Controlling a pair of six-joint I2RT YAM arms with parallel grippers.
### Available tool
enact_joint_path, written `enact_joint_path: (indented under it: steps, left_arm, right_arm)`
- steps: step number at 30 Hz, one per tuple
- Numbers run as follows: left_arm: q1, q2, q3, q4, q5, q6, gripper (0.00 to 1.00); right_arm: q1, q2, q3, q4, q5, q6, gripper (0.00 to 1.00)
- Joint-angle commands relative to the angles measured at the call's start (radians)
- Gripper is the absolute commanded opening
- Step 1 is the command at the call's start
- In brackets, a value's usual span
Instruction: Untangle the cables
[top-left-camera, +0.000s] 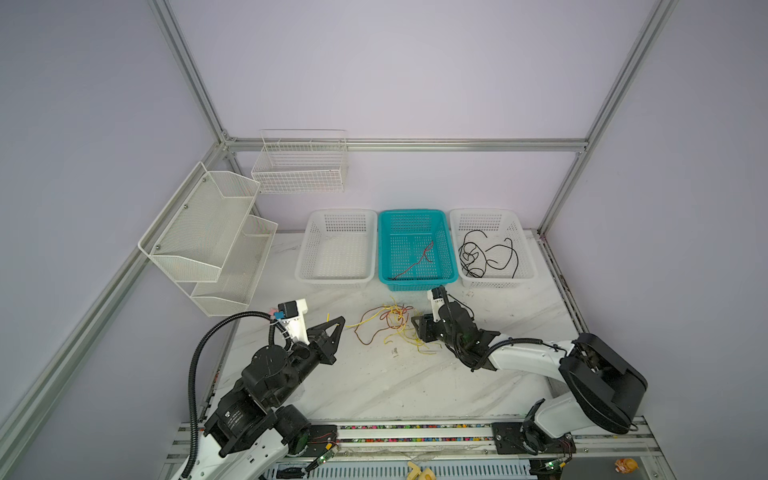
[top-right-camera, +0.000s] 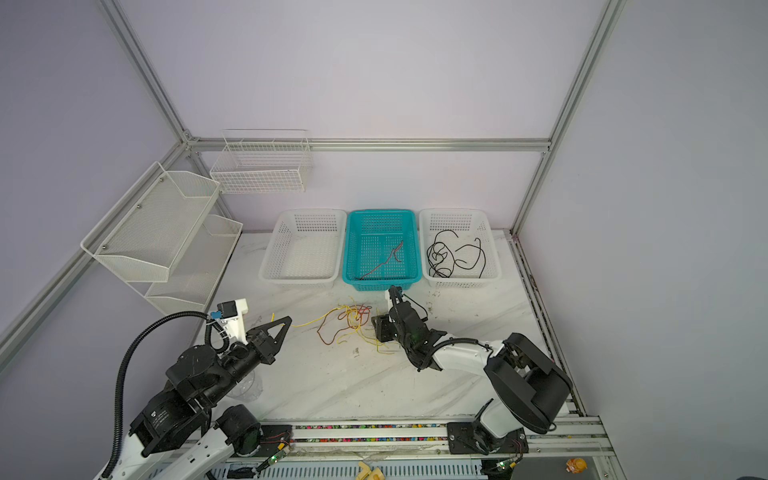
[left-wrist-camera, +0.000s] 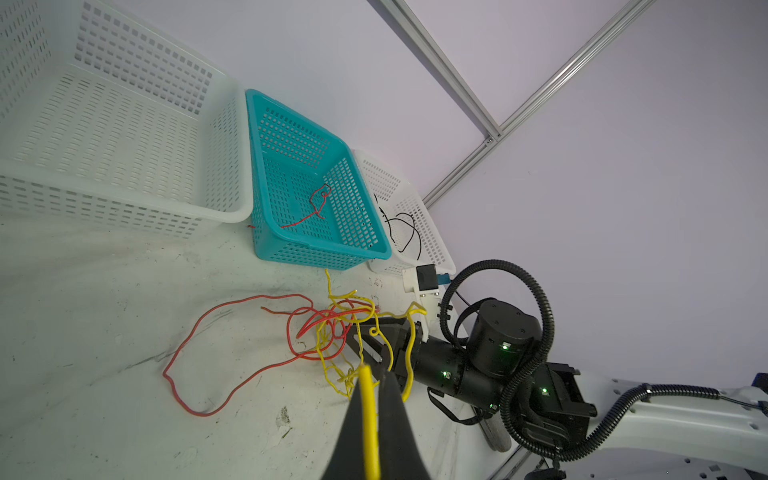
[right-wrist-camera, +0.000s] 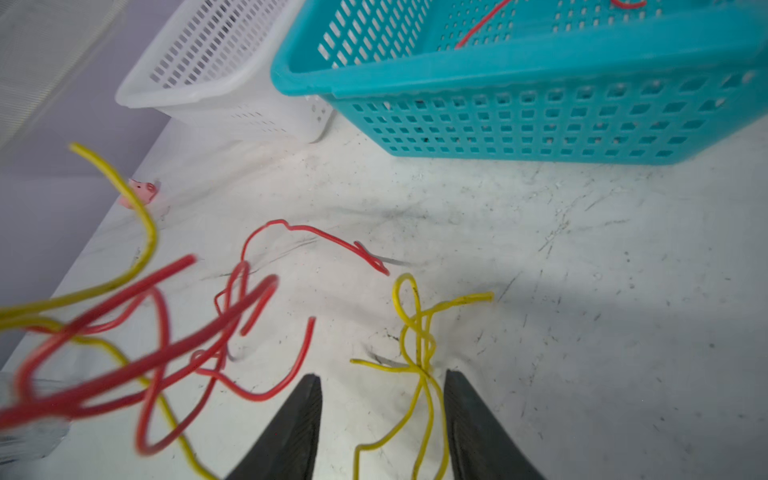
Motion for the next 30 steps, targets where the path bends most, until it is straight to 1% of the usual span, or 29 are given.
enact_joint_path:
  steps: [1,7,12,13,14,18,20,22,24,25,28,29,30]
  left_arm:
    - [0.004,-0.017,0.007,0.016,0.005,0.028,0.0]
    - [0.004,-0.031,0.0,0.005,0.005,0.029,0.0]
    - [0.003,-0.05,0.001,-0.015,-0.005,0.029,0.0]
    - [0.003,-0.053,0.002,-0.02,-0.008,0.031,0.0]
    - [0.003,-0.058,0.004,-0.029,-0.012,0.032,0.0]
    - [0.003,-0.079,0.028,-0.087,-0.054,0.04,0.0]
    - [0.004,-0.096,0.055,-0.138,-0.101,0.046,0.0]
    - [0.004,-0.11,0.096,-0.197,-0.154,0.059,0.0]
    - [0.005,-0.121,0.142,-0.243,-0.205,0.073,0.0]
    - [0.004,-0.124,0.161,-0.261,-0.224,0.079,0.0]
    - [0.002,-0.121,0.225,-0.309,-0.272,0.108,0.0]
    - [0.002,-0.117,0.249,-0.322,-0.289,0.12,0.0]
    - [0.001,-0.114,0.271,-0.339,-0.306,0.13,0.0]
  right_arm:
    - [-0.022,0.033,0.027,0.001,-0.009,-0.028,0.5]
    - [-0.037,0.101,0.064,0.042,-0.015,-0.056,0.45]
    - [-0.038,0.161,0.08,0.074,-0.039,-0.067,0.29]
    - [-0.038,0.16,0.074,0.085,-0.045,-0.068,0.26]
    - [-0.038,0.156,0.067,0.092,-0.042,-0.069,0.19]
    - [-0.041,0.089,0.032,0.072,0.039,-0.045,0.0]
    - [-0.053,0.024,-0.002,0.05,0.096,-0.017,0.0]
    - [-0.08,-0.049,-0.031,-0.012,0.162,0.027,0.0]
    - [-0.141,-0.117,-0.066,-0.086,0.182,0.093,0.0]
    - [-0.182,-0.143,-0.09,-0.11,0.177,0.124,0.0]
    - [-0.313,-0.238,-0.176,-0.13,0.076,0.22,0.0]
    - [-0.343,-0.264,-0.193,-0.139,0.05,0.246,0.0]
    - [-0.364,-0.289,-0.201,-0.167,0.05,0.263,0.0]
